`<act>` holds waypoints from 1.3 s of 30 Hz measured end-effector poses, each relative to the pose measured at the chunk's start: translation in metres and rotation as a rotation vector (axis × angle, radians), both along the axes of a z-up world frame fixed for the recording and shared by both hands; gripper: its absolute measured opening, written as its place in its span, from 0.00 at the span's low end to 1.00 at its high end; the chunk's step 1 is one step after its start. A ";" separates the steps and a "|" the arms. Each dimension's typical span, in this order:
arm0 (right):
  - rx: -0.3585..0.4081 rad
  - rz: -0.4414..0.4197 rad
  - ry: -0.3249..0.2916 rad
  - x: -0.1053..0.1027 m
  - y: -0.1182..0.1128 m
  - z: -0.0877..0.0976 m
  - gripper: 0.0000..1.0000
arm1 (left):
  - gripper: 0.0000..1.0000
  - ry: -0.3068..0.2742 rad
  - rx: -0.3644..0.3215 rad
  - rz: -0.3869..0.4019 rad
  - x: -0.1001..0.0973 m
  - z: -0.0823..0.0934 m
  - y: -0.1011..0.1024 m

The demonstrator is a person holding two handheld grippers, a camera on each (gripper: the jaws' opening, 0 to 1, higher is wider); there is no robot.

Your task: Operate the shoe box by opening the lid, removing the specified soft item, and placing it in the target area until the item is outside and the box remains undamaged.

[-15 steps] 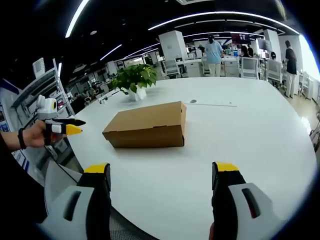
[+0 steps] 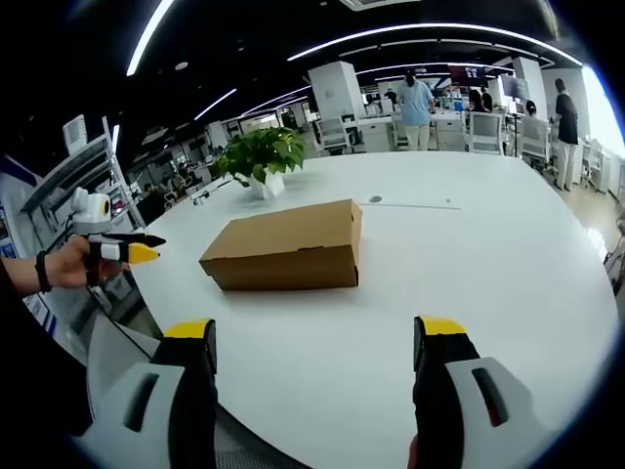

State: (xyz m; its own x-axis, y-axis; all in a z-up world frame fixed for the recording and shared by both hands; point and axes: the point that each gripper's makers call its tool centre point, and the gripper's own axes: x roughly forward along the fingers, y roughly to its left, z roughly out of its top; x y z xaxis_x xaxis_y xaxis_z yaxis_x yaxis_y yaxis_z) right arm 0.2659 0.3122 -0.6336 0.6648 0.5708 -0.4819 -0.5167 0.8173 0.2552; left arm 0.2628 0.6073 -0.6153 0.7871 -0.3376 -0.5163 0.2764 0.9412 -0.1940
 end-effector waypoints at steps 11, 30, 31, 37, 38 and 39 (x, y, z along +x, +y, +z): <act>0.000 0.000 0.000 -0.003 0.003 0.001 0.78 | 0.78 -0.010 0.008 -0.008 0.001 0.003 -0.001; 0.011 -0.014 0.002 -0.003 0.004 0.002 0.77 | 0.78 -0.013 0.004 0.012 -0.001 0.003 0.009; 0.010 -0.013 0.002 -0.003 0.004 0.002 0.77 | 0.78 -0.013 0.003 0.013 -0.001 0.003 0.009; 0.014 -0.010 0.006 -0.002 0.007 0.002 0.77 | 0.78 -0.014 -0.004 0.019 -0.002 0.003 0.010; 0.015 -0.009 0.006 -0.002 0.008 0.002 0.77 | 0.78 -0.014 -0.003 0.018 -0.001 0.003 0.010; 0.014 -0.008 0.006 -0.002 0.008 0.002 0.77 | 0.78 -0.013 -0.002 0.017 -0.001 0.003 0.010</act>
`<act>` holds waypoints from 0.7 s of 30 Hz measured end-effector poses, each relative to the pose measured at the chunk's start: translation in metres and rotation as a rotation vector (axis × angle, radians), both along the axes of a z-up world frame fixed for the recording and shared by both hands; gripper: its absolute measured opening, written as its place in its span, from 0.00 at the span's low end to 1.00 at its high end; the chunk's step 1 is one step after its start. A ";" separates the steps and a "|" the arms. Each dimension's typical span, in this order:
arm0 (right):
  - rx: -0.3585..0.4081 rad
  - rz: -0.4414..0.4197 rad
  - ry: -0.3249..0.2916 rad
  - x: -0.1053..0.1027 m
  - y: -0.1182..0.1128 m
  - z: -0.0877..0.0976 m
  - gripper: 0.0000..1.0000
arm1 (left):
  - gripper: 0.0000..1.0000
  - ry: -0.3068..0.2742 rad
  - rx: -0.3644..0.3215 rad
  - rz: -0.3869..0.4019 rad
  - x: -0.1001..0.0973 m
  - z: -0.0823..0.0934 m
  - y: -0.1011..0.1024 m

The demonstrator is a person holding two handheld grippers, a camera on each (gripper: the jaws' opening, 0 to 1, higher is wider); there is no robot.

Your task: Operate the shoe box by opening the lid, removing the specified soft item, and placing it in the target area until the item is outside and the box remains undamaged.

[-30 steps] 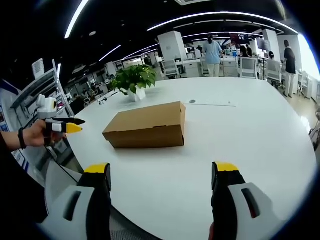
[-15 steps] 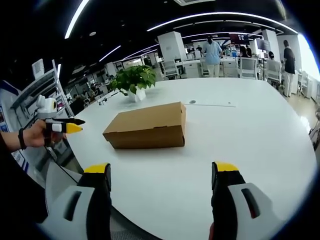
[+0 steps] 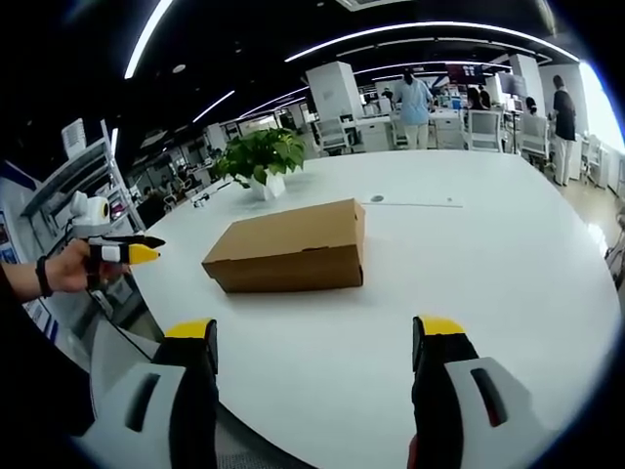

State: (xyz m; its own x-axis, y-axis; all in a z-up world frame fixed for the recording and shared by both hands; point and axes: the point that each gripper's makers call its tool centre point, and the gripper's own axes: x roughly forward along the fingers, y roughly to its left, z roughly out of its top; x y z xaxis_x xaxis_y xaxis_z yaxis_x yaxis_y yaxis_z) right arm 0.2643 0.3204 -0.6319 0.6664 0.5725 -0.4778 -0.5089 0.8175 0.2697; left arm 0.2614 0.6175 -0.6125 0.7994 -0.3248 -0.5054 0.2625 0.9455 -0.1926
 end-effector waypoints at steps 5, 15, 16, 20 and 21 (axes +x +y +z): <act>-0.002 0.008 0.003 0.001 0.003 -0.001 0.77 | 0.78 0.005 0.001 -0.001 0.000 -0.002 0.000; -0.002 0.023 0.013 0.008 0.009 -0.005 0.76 | 0.78 0.012 0.005 0.003 0.001 -0.006 0.006; -0.003 0.025 0.013 0.009 0.010 -0.006 0.76 | 0.78 0.014 0.008 0.000 0.001 -0.007 0.006; -0.014 0.037 0.015 0.015 0.011 -0.008 0.76 | 0.78 0.021 0.015 -0.007 0.002 -0.010 0.009; -0.013 0.039 0.015 0.017 0.011 -0.007 0.76 | 0.78 0.020 0.015 -0.004 0.003 -0.010 0.011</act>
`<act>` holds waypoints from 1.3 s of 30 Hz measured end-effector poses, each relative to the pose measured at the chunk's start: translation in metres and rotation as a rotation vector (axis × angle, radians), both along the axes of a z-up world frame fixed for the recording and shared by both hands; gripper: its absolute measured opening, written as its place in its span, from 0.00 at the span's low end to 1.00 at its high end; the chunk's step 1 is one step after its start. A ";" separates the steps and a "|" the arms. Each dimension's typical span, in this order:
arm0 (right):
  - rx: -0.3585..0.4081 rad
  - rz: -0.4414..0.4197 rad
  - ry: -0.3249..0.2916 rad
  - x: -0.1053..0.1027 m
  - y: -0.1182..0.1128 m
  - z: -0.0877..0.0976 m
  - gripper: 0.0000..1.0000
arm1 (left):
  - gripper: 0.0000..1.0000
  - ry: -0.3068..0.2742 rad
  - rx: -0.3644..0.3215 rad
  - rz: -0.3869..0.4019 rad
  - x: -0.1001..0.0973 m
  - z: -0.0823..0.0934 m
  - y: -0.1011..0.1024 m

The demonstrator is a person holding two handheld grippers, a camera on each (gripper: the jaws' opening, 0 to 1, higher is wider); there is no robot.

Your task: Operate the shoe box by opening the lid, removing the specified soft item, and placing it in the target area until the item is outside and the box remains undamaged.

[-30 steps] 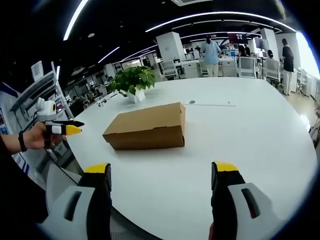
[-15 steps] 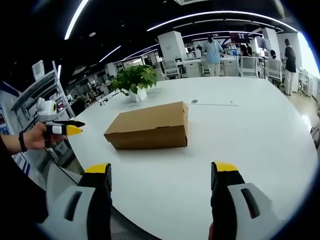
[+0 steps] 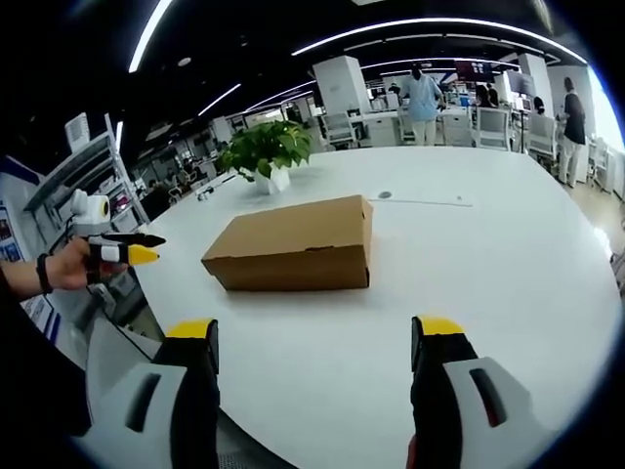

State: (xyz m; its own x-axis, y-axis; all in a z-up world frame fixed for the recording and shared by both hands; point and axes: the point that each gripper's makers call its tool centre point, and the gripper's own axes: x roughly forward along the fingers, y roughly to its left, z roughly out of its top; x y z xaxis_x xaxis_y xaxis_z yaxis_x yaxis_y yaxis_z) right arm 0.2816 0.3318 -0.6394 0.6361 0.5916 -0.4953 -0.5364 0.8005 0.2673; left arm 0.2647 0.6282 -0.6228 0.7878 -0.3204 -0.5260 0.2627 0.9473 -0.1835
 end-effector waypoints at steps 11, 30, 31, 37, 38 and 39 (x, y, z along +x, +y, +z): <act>0.006 0.042 0.004 0.027 0.017 -0.001 0.75 | 0.78 0.009 0.007 -0.026 0.016 -0.009 0.009; -0.020 0.131 0.020 0.076 0.054 -0.018 0.73 | 0.77 0.024 -0.013 -0.015 0.040 -0.030 0.015; -0.021 0.132 0.021 0.078 0.055 -0.019 0.73 | 0.77 0.026 -0.016 -0.013 0.042 -0.032 0.015; -0.044 0.133 0.024 0.092 0.059 -0.029 0.70 | 0.77 0.025 -0.037 -0.008 0.054 -0.041 0.017; -0.043 0.132 0.026 0.094 0.059 -0.030 0.70 | 0.76 0.027 -0.037 -0.012 0.056 -0.043 0.016; -0.043 0.129 0.028 0.098 0.060 -0.033 0.69 | 0.76 0.029 -0.036 -0.016 0.057 -0.045 0.015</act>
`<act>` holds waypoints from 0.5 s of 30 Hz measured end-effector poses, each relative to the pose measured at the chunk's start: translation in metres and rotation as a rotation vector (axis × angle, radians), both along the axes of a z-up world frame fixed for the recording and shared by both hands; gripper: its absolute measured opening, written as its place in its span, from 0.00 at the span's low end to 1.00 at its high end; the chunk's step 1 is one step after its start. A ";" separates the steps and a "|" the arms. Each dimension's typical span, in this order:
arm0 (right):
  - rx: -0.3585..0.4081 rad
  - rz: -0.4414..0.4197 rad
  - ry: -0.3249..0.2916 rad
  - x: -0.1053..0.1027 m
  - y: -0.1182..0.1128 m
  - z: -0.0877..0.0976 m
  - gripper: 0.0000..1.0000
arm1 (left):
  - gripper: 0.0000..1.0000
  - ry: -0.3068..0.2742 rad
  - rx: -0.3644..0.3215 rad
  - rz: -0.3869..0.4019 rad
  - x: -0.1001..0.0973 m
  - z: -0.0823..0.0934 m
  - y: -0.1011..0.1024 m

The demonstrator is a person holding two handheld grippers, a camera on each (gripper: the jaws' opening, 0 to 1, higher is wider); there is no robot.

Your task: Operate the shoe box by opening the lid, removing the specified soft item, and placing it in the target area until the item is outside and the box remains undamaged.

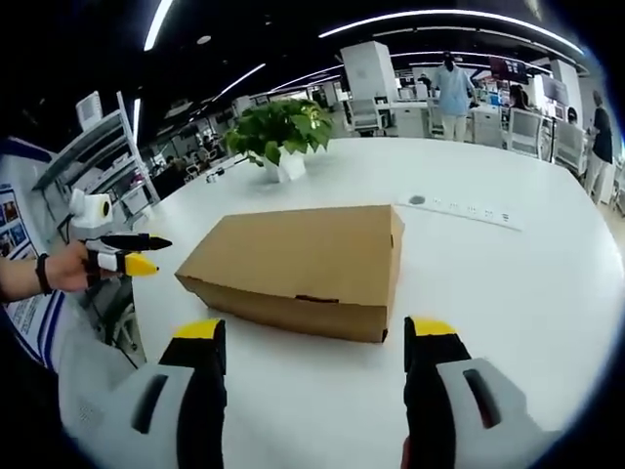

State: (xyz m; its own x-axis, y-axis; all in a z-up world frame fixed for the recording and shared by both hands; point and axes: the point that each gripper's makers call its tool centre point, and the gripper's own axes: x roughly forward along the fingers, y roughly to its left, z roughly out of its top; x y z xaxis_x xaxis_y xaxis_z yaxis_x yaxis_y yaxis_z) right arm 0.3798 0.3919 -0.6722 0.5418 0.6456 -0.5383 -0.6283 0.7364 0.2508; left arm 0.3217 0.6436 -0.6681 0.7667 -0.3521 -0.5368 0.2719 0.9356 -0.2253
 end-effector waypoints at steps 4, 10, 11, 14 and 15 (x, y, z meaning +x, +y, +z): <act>-0.017 0.007 -0.003 0.009 0.003 -0.008 0.68 | 0.76 0.018 -0.018 -0.013 0.007 -0.010 -0.004; -0.051 0.018 0.012 0.021 0.007 -0.025 0.66 | 0.76 0.031 -0.021 -0.049 0.019 -0.020 -0.013; -0.064 0.029 0.011 0.022 0.007 -0.027 0.66 | 0.76 0.033 -0.022 -0.054 0.020 -0.021 -0.014; -0.109 0.062 0.006 0.024 0.008 -0.035 0.65 | 0.75 0.039 -0.021 -0.068 0.024 -0.024 -0.019; -0.113 0.066 0.008 0.026 0.008 -0.037 0.65 | 0.75 0.042 -0.021 -0.075 0.024 -0.026 -0.020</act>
